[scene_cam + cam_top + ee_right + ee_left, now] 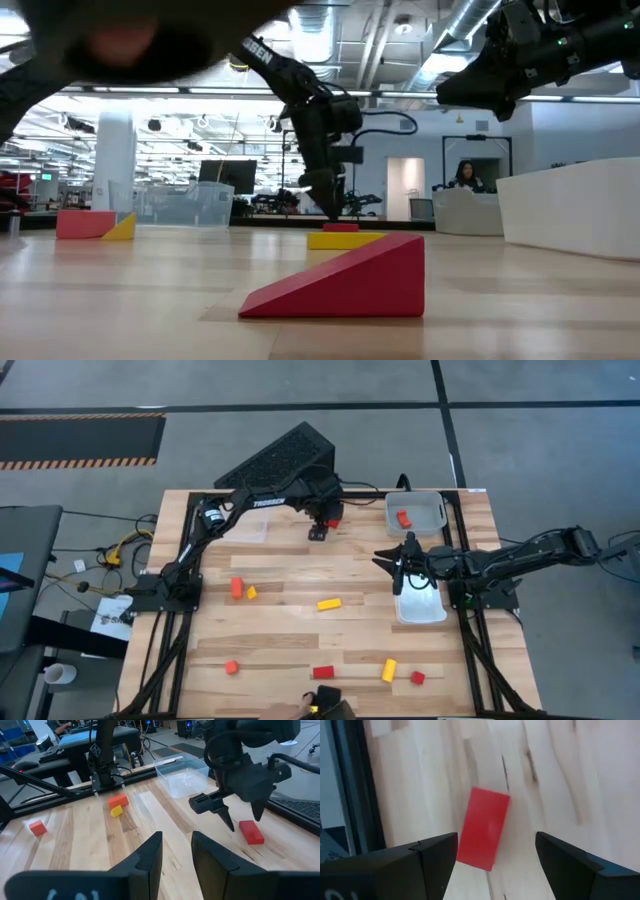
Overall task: Sort & place blocks by color
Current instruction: Put the top left red block into the transparent bin
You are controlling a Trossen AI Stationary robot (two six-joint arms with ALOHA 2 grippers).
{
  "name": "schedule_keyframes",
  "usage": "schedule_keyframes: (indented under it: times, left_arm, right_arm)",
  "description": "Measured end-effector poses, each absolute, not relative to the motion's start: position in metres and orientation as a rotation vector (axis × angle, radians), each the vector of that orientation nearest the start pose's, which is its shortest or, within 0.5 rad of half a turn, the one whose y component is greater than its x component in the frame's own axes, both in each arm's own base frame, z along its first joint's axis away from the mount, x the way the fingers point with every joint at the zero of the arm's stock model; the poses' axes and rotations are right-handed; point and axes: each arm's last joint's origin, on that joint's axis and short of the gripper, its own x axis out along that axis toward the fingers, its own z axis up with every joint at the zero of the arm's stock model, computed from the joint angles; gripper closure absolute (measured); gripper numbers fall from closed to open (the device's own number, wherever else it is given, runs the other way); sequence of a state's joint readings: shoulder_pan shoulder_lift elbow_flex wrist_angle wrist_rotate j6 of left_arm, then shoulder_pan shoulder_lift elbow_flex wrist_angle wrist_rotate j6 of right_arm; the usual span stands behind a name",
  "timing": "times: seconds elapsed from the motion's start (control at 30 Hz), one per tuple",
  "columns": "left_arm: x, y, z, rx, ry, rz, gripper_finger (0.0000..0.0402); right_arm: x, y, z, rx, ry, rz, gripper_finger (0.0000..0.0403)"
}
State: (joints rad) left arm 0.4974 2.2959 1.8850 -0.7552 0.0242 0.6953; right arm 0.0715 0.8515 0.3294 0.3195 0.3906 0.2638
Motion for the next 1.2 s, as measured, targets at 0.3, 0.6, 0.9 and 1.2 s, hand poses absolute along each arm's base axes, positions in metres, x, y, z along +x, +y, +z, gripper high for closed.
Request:
schedule_keyframes:
  times: [0.3,0.6,0.9,1.2]
  left_arm:
    - [0.437,0.245,0.180,0.368,1.096,0.165,0.0158]
    - [0.426,0.244,0.171,0.364,1.215,0.038,0.0189]
    - [0.424,0.238,0.163,0.412,1.222,-0.151,0.0248]
    - [0.417,0.247,0.164,0.362,1.222,-0.221,0.0348]
  right_arm:
    - [0.181,0.002,0.211,0.214,0.177,-0.344,0.0276]
    - [0.181,0.002,0.210,0.226,0.182,-0.345,0.0276]
    - [0.181,0.003,0.210,0.237,0.180,-0.341,0.0276]
    - [0.181,0.003,0.210,0.242,0.176,-0.341,0.0276]
